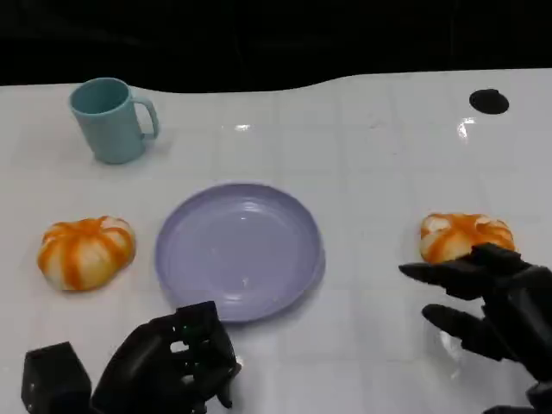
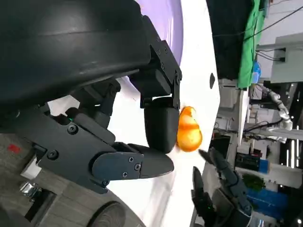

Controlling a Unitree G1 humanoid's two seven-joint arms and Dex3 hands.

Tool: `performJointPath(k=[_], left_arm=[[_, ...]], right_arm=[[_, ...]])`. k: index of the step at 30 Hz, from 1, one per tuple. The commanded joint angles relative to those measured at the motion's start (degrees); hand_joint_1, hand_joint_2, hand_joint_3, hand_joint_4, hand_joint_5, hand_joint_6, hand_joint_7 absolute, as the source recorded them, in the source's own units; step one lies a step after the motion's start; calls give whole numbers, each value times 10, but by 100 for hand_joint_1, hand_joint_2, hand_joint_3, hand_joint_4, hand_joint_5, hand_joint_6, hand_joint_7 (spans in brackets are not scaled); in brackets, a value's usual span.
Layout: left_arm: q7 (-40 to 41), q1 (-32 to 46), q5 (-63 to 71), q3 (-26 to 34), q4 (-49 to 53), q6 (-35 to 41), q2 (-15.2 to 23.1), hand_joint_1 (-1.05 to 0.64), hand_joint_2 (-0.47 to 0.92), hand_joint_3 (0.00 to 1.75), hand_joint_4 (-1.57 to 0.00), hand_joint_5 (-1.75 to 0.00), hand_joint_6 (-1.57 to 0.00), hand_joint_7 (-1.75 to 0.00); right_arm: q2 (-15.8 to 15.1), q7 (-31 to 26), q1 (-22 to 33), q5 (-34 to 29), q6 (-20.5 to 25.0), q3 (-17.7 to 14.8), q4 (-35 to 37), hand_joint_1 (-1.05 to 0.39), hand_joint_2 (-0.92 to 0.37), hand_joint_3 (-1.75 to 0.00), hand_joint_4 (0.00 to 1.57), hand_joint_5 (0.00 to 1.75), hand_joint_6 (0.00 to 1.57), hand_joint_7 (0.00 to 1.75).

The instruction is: Grasp the bread from the table and place it into the plate.

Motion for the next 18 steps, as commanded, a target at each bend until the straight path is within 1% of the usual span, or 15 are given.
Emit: performJointPath(k=[1,3,4,7,9,12,18], left_arm=[[6,-1,11,1,1,-8,10,-54,73,52,-80,-175,-79,-139],[5,-2,12,2,3,-9,10,-54,73,52,-80,-175,-79,-139],[3,-2,11,3,5,-10,10,-53,73,52,-80,-175,-78,-139],[0,-4,10,4,6,-11,9,-52,72,52,-80,-175,-78,-139],[-2,-4,7,5,7,-8,9,-52,72,52,-80,-175,-78,-139],[-3,-4,5,6,5,-3,8,-51,72,52,-79,-175,-78,-138],[1,-3,13,4,5,-10,9,-54,72,52,-80,-175,-78,-139]], right_arm=[[-22,18,-2,-11,42,-11,-32,-44,-89,-3,35,41,59,0],[-27,35,-1,-16,66,-11,-47,-46,-89,-3,31,38,54,0],[-29,45,0,-18,78,-11,-55,-47,-90,-2,26,35,48,0],[-32,82,3,-24,124,-13,-84,-52,-92,-2,18,31,38,0],[-34,111,4,-27,157,-13,-105,-53,-92,-2,14,30,34,0],[-38,147,2,-30,194,-13,-125,-55,-92,-1,9,28,30,0],[-49,204,-23,-44,248,-3,-128,-58,-90,0,2,29,24,0]])
